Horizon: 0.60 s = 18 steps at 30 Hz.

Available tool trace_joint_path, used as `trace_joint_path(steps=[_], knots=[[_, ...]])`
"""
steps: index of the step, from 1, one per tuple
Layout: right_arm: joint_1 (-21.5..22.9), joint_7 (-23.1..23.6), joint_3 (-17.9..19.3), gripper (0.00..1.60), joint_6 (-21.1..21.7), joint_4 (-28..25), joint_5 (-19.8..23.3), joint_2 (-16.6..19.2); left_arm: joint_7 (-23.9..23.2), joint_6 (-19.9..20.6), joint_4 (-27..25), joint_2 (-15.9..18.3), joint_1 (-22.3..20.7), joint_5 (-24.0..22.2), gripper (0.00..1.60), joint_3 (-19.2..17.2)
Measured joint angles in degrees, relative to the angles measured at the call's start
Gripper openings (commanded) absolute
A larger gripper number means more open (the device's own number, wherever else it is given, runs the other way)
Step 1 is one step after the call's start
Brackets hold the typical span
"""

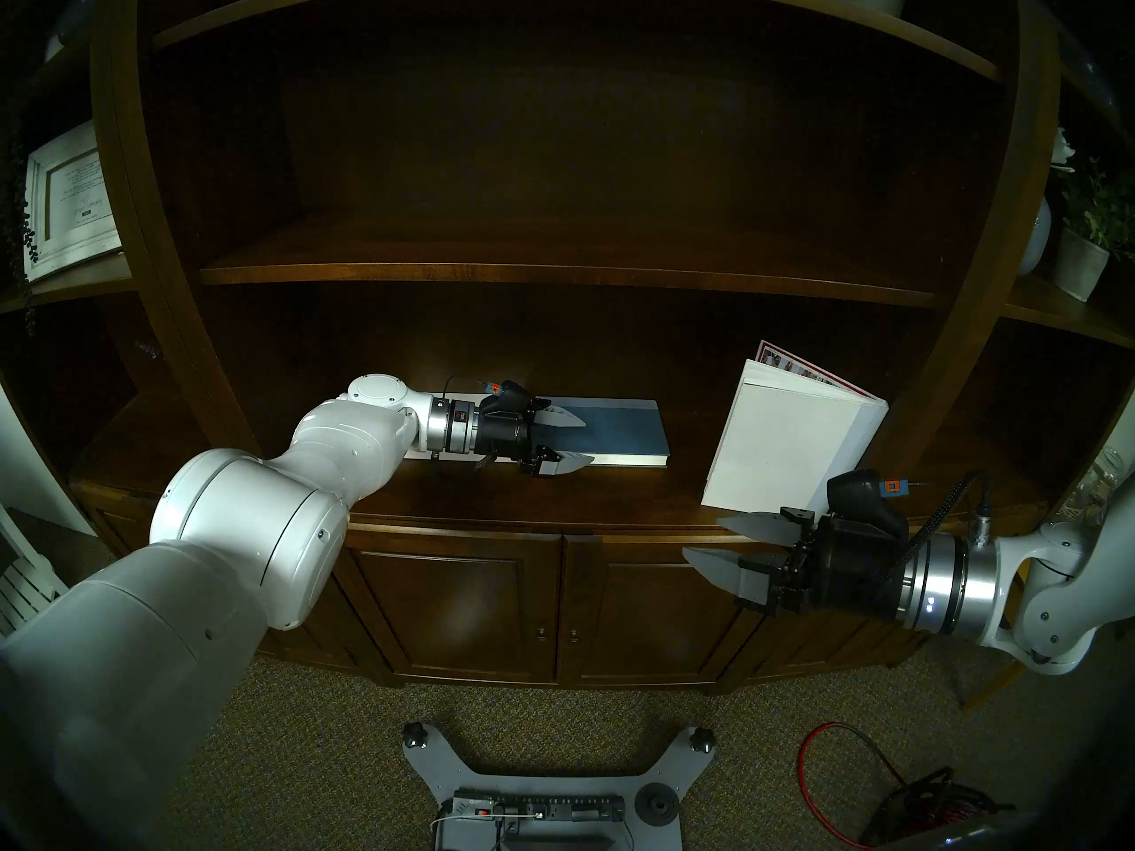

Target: Close the books and align them horizontally on the shelf

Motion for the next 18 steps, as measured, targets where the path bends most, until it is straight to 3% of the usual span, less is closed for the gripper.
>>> trace_joint_path(steps=[18], knots=[[0.0, 0.0, 0.0, 1.6, 0.0, 0.0, -0.1, -0.1, -0.3, -0.4, -2.7, 1.6, 1.5, -0.4, 1.6, -1.8]])
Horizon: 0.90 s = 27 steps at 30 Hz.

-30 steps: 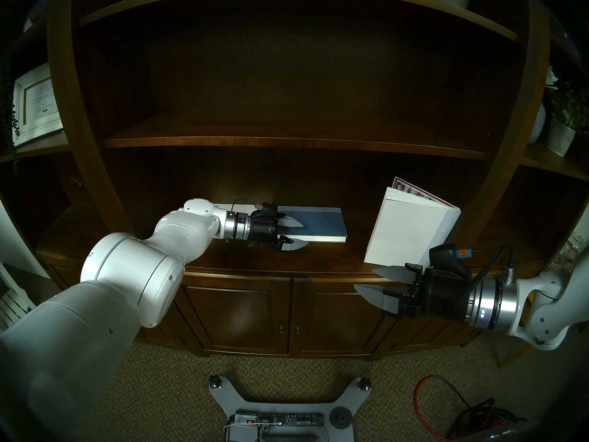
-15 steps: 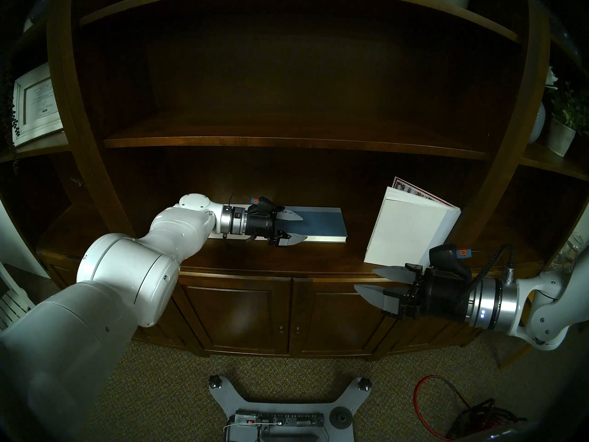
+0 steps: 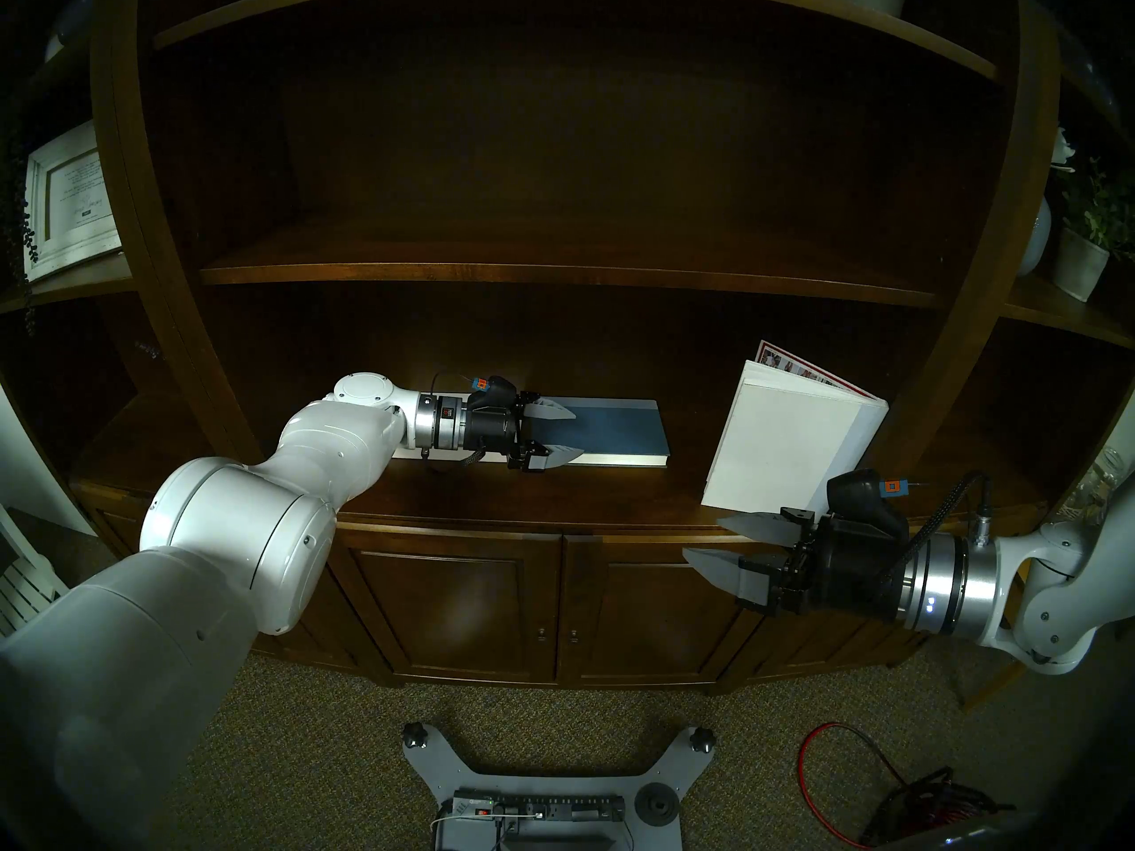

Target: Close the books and align them horizontally on the shelf

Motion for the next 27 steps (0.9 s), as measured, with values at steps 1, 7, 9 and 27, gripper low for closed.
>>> trace_joint_path(steps=[1, 7, 9, 27], knots=[[0.0, 0.0, 0.0, 1.6, 0.0, 0.0, 0.0, 0.0, 0.0, 0.0, -0.3, 0.1, 0.2, 0.0, 1.6, -0.1], [0.0, 0.0, 0.0, 1.6, 0.0, 0.0, 0.0, 0.0, 0.0, -0.1, -1.4, 0.4, 0.8, -0.1, 1.6, -0.6], [0.0, 0.0, 0.0, 1.6, 0.0, 0.0, 0.0, 0.0, 0.0, -0.1, -1.9, 0.5, 1.0, -0.2, 1.6, -0.8], [0.1, -2.8, -0.1, 1.6, 0.2, 3.4, 3.1, -0.4, 0.0, 0.7, -5.9, 1.2, 3.2, -0.4, 1.6, -1.9]])
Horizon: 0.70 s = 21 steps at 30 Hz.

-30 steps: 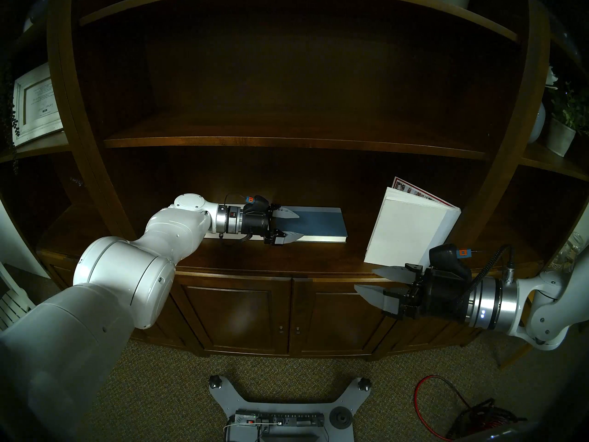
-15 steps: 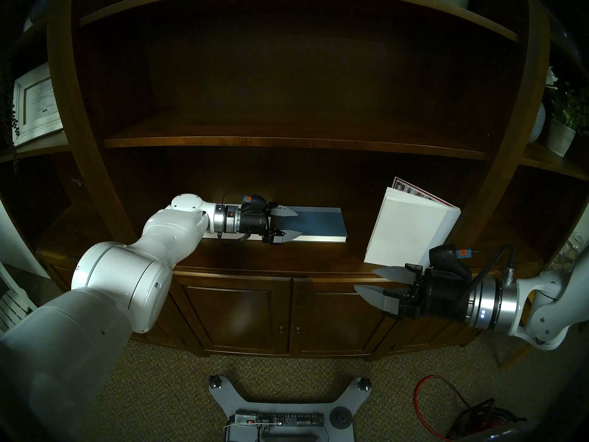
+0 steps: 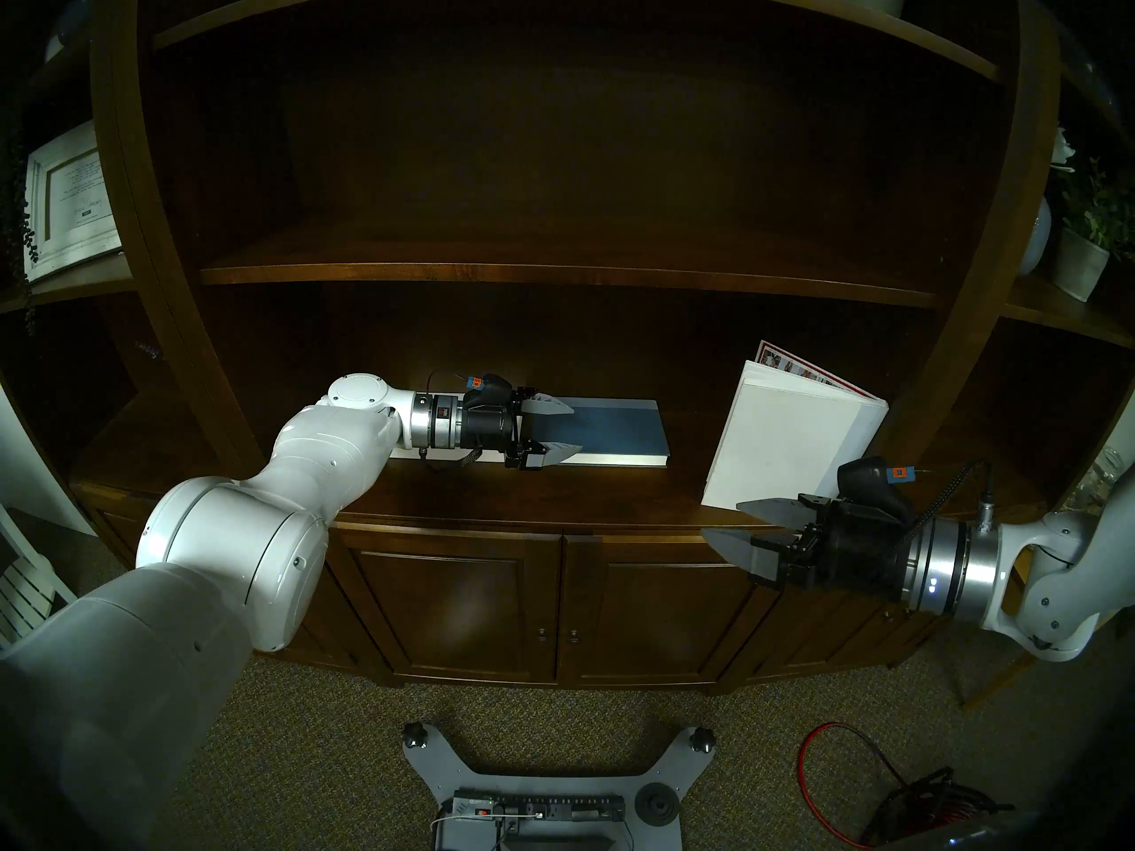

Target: Close the books and align them horizontally on the shelf

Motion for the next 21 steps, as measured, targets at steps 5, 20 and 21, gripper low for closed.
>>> trace_joint_path(steps=[5, 20, 21], knots=[[-0.1, -1.5, 0.2, 1.6, 0.3, 1.7, 1.2, -0.1, 0.0, 0.6, -1.3, 0.2, 0.7, 0.0, 1.6, -0.3], [-1.3, -5.5, 4.4, 1.6, 3.7, 6.6, 4.0, -0.3, 0.0, 2.4, -5.7, 0.9, 2.8, -0.1, 1.6, -0.9], [-1.5, -5.8, 4.8, 1.6, 4.0, 7.0, 4.3, -0.3, 0.0, 2.6, -6.1, 1.0, 3.0, -0.1, 1.6, -1.0]])
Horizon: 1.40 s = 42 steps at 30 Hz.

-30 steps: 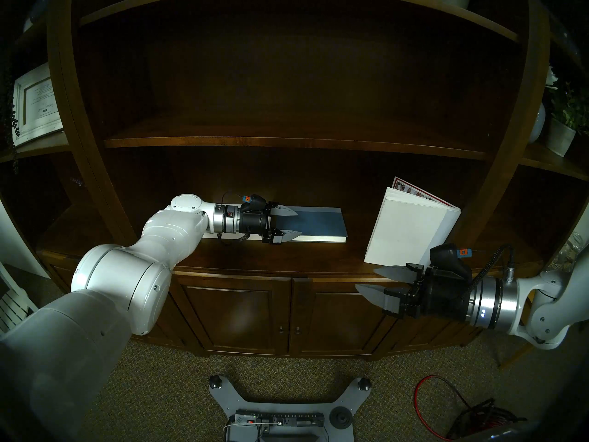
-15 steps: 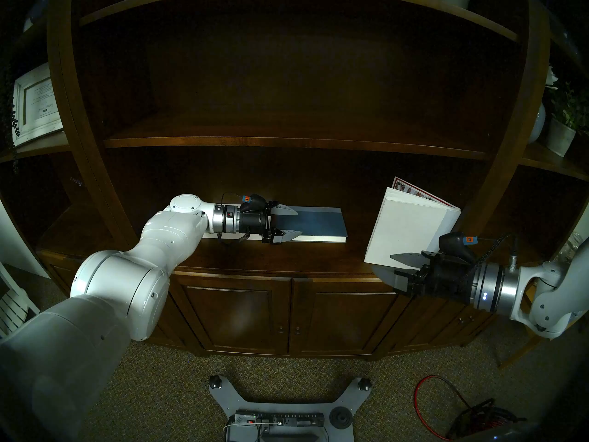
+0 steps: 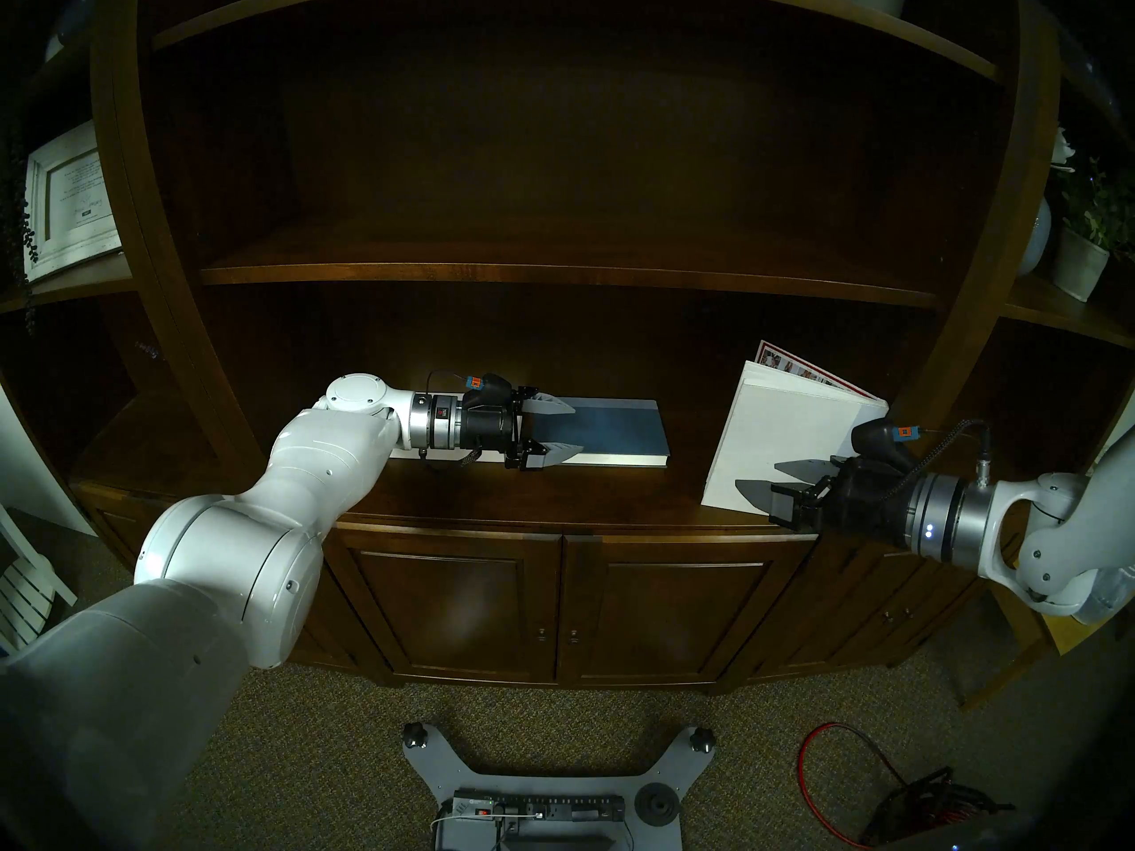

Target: Close the books and align them horizontally on the shelf

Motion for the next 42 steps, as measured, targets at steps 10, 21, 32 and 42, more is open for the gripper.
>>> trace_joint_path(steps=[10, 21, 32, 42], knots=[[-2.7, -2.3, 4.1, 0.44, 3.1, 4.0, 1.3, -0.1, 0.0, 1.3, -3.2, 0.5, 1.6, 0.0, 1.6, -0.3], [-6.0, -4.3, 9.4, 0.11, 6.4, 9.3, 2.6, -0.7, 0.0, 2.8, -7.1, 1.2, 3.4, 0.0, 1.6, -0.6], [-9.3, -6.0, 15.6, 0.0, 9.7, 15.2, 3.8, -2.2, 0.0, 4.3, -11.0, 2.0, 5.3, 0.0, 1.6, -1.0], [-12.9, -7.2, 20.9, 0.0, 12.6, 19.9, 4.8, -4.0, 0.0, 5.7, -14.7, 2.6, 7.0, 0.0, 1.6, -1.3]])
